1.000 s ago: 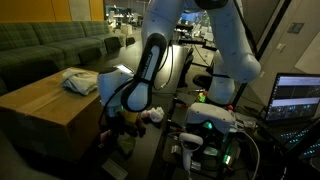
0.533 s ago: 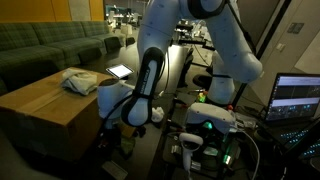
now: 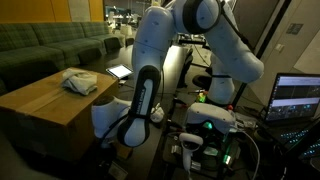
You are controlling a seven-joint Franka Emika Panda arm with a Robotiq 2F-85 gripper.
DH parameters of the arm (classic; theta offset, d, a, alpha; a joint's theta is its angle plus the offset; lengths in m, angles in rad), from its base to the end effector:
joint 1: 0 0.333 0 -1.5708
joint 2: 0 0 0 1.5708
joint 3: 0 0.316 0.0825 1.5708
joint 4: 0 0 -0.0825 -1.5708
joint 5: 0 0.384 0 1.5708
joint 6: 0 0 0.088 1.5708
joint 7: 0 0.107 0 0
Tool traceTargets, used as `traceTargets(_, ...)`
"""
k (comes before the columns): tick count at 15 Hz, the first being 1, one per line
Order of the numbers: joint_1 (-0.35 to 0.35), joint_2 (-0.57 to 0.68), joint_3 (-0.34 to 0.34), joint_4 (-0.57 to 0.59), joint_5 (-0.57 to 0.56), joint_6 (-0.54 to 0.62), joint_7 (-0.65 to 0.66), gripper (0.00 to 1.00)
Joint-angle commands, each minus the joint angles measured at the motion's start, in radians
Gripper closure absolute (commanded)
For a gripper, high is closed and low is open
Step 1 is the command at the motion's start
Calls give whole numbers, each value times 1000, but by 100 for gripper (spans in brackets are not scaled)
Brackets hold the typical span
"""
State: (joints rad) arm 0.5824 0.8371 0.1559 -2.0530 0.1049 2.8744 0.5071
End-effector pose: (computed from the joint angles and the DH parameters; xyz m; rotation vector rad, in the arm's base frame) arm 0.4090 0.3738 0.0282 -3.0267 -0.1201 0.1411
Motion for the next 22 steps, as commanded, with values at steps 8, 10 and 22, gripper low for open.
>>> traceTargets(8,70,87,21,79,84,14,18,0)
traceTargets(10,53,87,18,65,87,25,-6,0)
traceTargets(22,41,7,-71,10,62,-1,-19,0)
